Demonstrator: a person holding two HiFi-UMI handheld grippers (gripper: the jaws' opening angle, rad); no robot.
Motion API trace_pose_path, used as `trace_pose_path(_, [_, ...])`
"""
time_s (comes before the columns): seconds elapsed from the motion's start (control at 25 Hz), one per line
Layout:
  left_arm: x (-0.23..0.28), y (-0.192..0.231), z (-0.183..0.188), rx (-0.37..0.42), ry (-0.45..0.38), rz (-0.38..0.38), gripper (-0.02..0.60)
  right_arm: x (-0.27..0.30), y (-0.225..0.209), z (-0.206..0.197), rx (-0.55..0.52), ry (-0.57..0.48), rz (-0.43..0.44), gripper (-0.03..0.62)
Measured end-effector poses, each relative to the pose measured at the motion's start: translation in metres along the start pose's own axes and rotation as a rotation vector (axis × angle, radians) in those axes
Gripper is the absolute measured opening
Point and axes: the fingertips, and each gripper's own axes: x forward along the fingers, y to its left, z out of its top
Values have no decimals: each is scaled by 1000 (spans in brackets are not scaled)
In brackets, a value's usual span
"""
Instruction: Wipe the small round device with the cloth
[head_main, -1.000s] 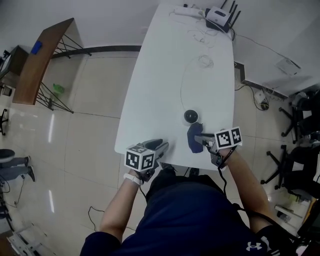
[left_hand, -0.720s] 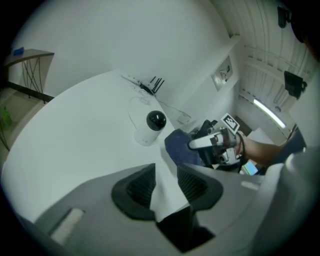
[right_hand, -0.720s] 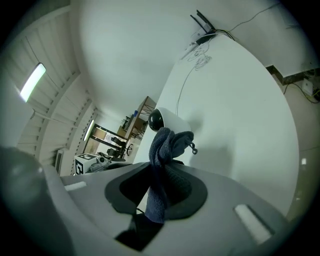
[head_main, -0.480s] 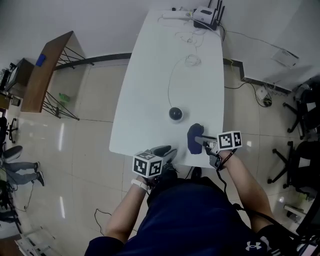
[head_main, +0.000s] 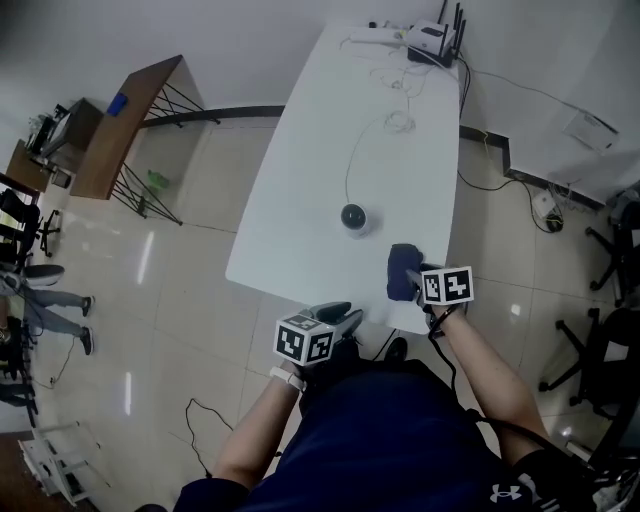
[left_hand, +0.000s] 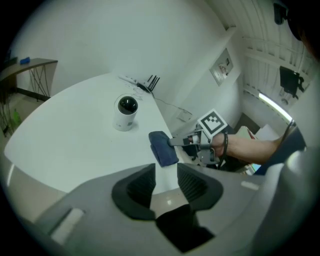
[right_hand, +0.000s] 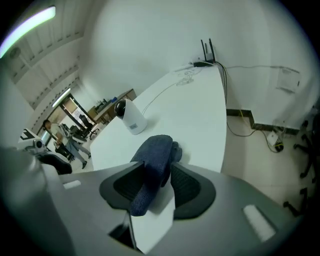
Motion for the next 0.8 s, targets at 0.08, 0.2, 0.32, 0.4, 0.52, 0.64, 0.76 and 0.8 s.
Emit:
trace_pose_path(0.08, [-3, -4, -4, -12, -24, 26, 137, -8, -4, 4, -31, -42, -20, 181])
trace_pose_path(0.2, [-13, -7, 1, -18, -109, 87, 117, -33, 8, 22, 0, -165, 39, 199])
trace_pose_path(0.32, [-23, -9, 14, -9, -211, 133, 103, -64, 31, 38, 28, -282, 129, 132])
trace_pose_path(0.4, [-28, -12, 25, 4, -258, 135, 92, -83, 51, 43, 8, -340, 173, 38])
trace_pose_path(0.52, [-33, -25, 41, 24, -309, 100, 87, -108, 89, 43, -73, -389, 238, 32])
trace_pose_path(0.64, [-40, -39, 53, 86, -326, 54, 87, -128, 127, 46, -147, -455, 272, 32])
trace_pose_path(0.76, [-52, -41, 58, 181, -330, 41, 87, -142, 155, 51, -237, -536, 244, 32])
trace_pose_path(0.8, [-55, -38, 58, 204, -330, 42, 87, -145, 162, 51, -263, -556, 231, 32])
